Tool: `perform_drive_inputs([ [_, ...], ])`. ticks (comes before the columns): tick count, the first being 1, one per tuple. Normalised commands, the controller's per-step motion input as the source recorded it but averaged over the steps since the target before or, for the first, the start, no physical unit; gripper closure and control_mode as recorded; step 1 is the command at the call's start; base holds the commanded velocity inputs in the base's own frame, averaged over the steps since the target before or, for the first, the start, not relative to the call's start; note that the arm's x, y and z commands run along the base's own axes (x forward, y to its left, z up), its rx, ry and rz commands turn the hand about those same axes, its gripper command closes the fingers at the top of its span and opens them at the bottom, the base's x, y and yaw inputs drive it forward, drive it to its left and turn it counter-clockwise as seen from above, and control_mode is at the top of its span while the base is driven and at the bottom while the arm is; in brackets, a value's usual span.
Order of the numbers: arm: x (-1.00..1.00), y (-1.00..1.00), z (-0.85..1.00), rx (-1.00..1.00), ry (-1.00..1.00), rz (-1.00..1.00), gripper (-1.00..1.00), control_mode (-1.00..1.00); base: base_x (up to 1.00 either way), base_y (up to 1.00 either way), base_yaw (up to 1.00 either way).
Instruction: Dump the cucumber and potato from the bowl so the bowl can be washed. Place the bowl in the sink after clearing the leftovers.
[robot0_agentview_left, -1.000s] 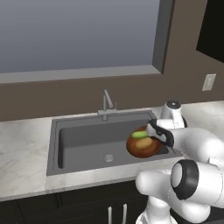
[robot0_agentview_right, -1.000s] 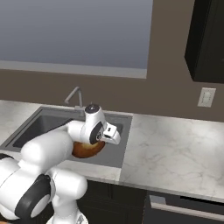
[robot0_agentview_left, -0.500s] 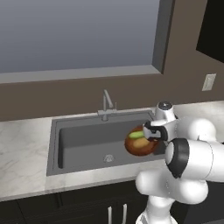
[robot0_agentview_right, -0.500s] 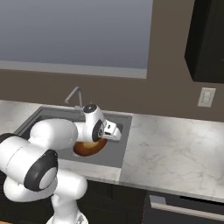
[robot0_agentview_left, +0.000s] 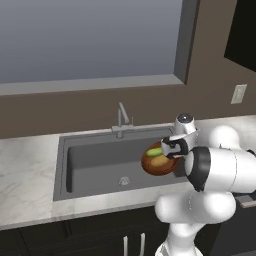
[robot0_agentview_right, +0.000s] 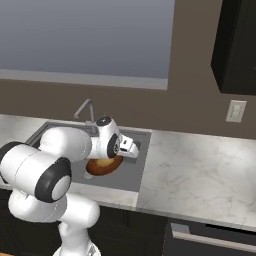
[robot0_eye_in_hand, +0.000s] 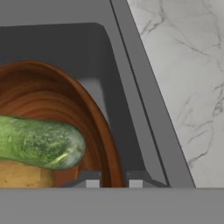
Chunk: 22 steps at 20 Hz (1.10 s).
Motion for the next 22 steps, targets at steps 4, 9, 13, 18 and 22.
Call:
perform_drive_inputs([
  [4, 0.0, 0.0, -0.15, -0.05, 0.04, 0.0, 1.0, -1.0, 0.0, 0.0, 0.0],
  [9, 0.0, 0.0, -0.16, -0.06, 0.05, 0.0, 1.0, -1.0, 0.0, 0.0, 0.0],
  [13, 0.0, 0.0, -0.14, -0.09, 0.03, 0.0, 1.0, -1.0, 0.0, 0.0, 0.0],
  [18, 0.02, 0.16, -0.04, -0.17, 0.02, 0.0, 1.0, -1.0, 0.0, 0.0, 0.0],
  [22, 0.33, 0.33, 0.0, -0.16, 0.0, 0.0, 1.0, -1.0, 0.0, 0.0, 0.0],
])
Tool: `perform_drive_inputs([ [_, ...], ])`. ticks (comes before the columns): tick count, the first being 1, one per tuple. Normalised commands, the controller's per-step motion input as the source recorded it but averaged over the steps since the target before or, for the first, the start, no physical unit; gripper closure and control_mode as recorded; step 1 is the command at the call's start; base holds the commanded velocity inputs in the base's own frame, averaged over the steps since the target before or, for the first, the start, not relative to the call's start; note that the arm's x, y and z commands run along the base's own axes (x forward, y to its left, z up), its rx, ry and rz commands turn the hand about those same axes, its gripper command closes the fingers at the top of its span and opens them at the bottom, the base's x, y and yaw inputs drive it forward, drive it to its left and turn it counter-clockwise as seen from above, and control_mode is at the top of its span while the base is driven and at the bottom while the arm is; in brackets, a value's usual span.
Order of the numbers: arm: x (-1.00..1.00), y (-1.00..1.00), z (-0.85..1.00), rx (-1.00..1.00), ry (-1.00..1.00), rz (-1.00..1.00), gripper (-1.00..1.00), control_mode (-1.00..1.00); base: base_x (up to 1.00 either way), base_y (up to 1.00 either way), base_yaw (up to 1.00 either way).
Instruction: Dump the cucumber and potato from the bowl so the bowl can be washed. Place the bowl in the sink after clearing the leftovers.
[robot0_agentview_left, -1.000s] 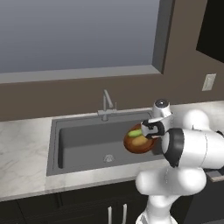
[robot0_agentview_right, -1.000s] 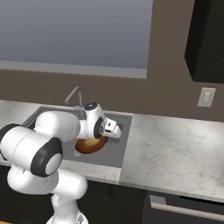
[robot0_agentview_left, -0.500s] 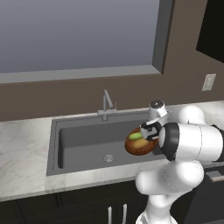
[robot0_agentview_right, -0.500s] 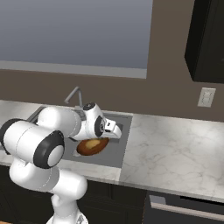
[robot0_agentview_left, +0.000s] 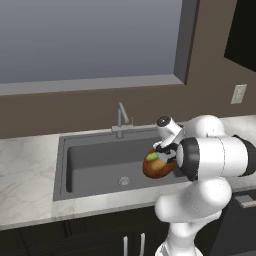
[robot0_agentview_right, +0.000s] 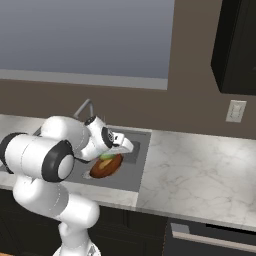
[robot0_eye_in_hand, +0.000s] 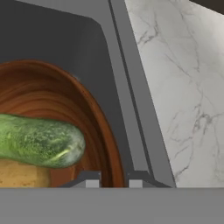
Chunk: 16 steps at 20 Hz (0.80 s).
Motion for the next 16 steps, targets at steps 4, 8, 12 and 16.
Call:
perform_drive_inputs([
  [4, 0.16, 0.09, 0.0, -0.01, 0.0, 0.0, 1.0, -1.0, 0.0, 0.0, 0.0],
  [8, 0.17, 0.0, 0.0, 0.0, 0.0, 0.0, 1.0, -1.0, 0.0, 0.0, 0.0],
  [12, 0.17, 0.0, -0.04, -0.06, 0.0, 0.0, 1.0, -1.0, 0.0, 0.0, 0.0],
  [16, 0.0, 0.0, -0.26, -0.2, 0.0, 0.0, 1.0, -1.0, 0.0, 0.0, 0.0],
])
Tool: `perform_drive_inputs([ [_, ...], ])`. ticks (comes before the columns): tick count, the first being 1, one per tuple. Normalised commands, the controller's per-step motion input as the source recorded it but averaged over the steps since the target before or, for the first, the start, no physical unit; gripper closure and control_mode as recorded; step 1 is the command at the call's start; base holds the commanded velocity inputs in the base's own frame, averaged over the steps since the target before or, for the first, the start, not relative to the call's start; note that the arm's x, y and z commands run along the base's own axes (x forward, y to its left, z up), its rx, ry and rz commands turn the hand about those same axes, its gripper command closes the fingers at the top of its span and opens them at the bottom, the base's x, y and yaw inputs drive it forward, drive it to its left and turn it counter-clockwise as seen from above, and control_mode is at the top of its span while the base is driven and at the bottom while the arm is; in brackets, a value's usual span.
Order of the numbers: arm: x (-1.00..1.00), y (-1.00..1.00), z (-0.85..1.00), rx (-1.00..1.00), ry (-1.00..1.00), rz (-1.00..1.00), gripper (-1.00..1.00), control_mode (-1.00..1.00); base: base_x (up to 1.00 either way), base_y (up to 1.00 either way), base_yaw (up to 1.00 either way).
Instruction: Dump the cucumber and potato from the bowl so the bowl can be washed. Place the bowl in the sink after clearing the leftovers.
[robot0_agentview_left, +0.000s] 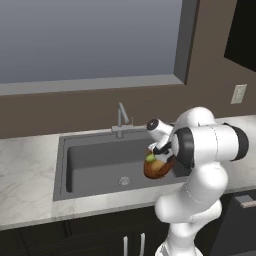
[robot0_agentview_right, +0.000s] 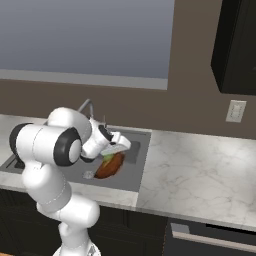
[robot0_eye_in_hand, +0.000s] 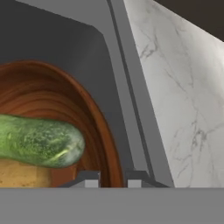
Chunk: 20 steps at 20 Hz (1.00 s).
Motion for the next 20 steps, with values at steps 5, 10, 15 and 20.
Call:
perform_drive_inputs([
  [5, 0.0, 0.01, -0.28, -0.26, 0.0, 0.0, 1.0, -1.0, 0.0, 0.0, 0.0],
  [10, 0.0, 0.12, -0.09, -0.19, 0.02, 0.0, 1.0, -1.0, 0.0, 0.0, 0.0],
  [15, 0.0, 0.33, 0.0, -0.18, -0.01, 0.0, 1.0, -1.0, 0.0, 0.0, 0.0],
  [20, 0.0, 0.36, 0.08, -0.24, -0.04, 0.0, 1.0, -1.0, 0.0, 0.0, 0.0],
])
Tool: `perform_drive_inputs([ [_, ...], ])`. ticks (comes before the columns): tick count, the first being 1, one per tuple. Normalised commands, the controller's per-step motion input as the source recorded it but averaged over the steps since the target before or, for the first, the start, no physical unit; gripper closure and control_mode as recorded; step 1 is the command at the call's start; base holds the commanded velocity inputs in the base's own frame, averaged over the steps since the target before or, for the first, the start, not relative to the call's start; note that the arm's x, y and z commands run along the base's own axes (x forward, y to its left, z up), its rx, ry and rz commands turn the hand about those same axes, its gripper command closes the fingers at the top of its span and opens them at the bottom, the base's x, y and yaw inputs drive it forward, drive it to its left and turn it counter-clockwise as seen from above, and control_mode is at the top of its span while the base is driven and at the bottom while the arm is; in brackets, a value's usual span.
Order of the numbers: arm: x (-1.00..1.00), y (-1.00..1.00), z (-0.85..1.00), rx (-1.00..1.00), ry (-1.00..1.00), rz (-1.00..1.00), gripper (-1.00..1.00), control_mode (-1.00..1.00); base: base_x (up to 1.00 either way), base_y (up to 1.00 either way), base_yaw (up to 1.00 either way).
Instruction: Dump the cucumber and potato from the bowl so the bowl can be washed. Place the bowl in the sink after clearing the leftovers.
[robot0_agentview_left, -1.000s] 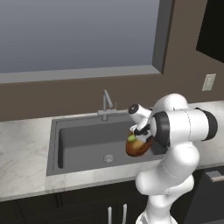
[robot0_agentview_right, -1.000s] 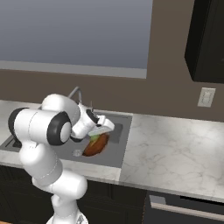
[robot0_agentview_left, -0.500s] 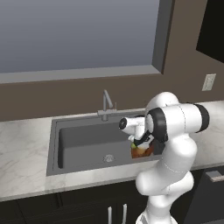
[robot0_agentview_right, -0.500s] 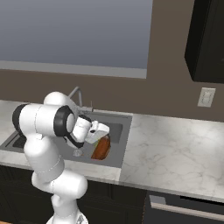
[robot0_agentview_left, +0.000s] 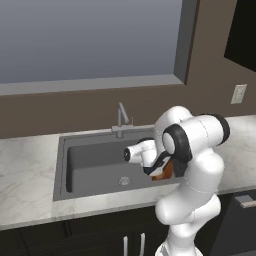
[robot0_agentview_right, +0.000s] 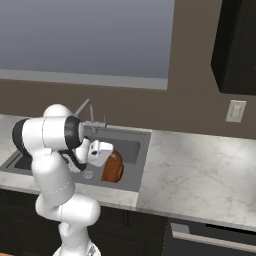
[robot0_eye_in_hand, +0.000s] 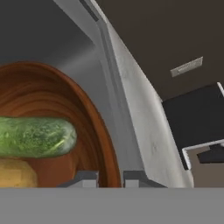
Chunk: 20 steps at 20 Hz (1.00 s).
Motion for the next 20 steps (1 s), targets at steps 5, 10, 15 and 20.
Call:
perform_drive_inputs([
  [5, 0.0, 0.0, 0.02, -0.06, -0.05, 0.0, 1.0, -1.0, 0.0, 0.0, 0.0],
  [10, -0.02, -0.13, 0.13, -0.03, -0.18, 0.0, 1.0, -1.0, 0.0, 0.0, 0.0],
  [15, -0.05, -0.15, 0.0, 0.0, -0.09, 0.0, 1.0, -1.0, 0.0, 0.0, 0.0],
  [20, -0.12, -0.04, 0.0, -0.01, -0.06, 0.0, 1.0, -1.0, 0.0, 0.0, 0.0],
])
